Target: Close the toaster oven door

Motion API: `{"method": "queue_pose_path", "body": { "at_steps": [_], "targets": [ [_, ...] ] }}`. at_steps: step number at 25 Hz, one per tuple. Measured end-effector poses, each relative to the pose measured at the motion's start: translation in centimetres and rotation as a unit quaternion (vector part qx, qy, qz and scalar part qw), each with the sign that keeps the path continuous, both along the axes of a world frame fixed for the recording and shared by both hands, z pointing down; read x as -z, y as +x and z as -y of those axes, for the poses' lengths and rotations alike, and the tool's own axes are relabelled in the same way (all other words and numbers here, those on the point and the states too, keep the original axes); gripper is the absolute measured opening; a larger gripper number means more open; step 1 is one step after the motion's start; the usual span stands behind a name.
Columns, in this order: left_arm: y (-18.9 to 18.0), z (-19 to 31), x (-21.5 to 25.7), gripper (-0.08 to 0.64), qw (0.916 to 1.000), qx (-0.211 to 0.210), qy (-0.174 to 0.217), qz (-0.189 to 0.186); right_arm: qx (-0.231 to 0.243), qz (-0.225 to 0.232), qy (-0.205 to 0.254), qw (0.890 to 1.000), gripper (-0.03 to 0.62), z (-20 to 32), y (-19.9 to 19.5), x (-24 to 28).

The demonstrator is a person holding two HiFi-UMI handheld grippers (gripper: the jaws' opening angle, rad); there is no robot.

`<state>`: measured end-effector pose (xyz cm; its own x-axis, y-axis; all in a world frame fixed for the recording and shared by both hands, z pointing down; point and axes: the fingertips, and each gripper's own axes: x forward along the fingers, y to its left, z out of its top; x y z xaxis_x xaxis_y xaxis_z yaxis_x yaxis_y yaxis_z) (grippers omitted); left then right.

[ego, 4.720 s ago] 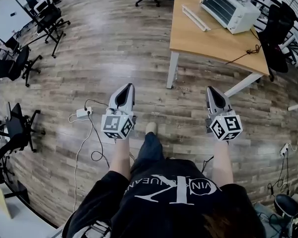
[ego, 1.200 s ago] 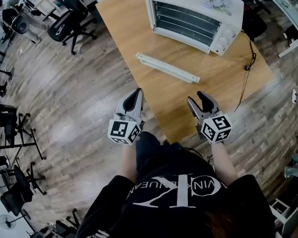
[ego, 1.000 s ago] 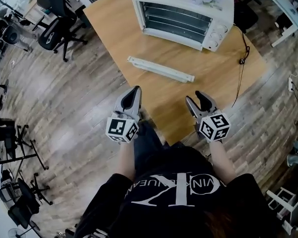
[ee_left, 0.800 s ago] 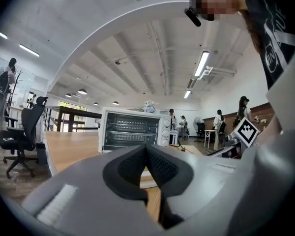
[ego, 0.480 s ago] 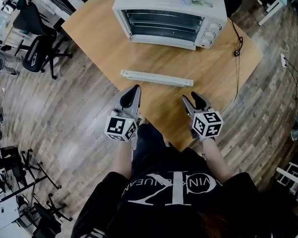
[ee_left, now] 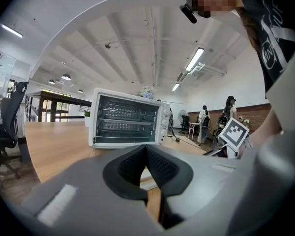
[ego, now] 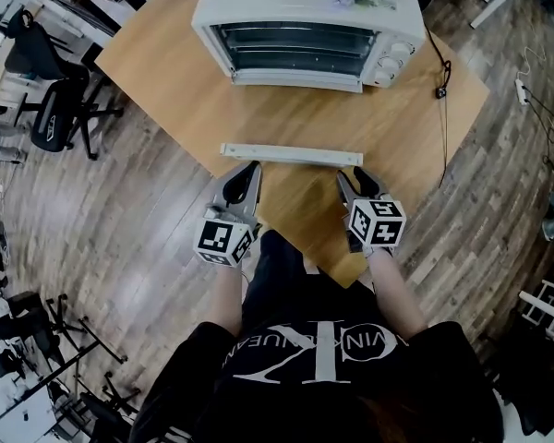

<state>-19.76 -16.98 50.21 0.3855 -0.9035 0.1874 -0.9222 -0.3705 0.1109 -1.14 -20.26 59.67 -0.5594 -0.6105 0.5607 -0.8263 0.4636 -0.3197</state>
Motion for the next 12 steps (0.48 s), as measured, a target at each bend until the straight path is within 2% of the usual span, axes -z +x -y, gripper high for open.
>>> {"method": "queue_pose_path", "body": {
  "at_steps": [7, 12],
  "targets": [
    [-1.4, 0.9, -0.7, 0.011, 0.9999, -0.004, -0.007, -0.006, -0.025, -0.036, -0.002, 0.999, 0.173, 1.6, -0.8, -0.9],
    [-2.6, 1.4, -1.1, 0.011, 0.9999, -0.010, -0.010, -0.008, -0.053, -0.055, 0.009, 0.997, 0.149, 1.9, -0.5, -1.1]
  ]
}}
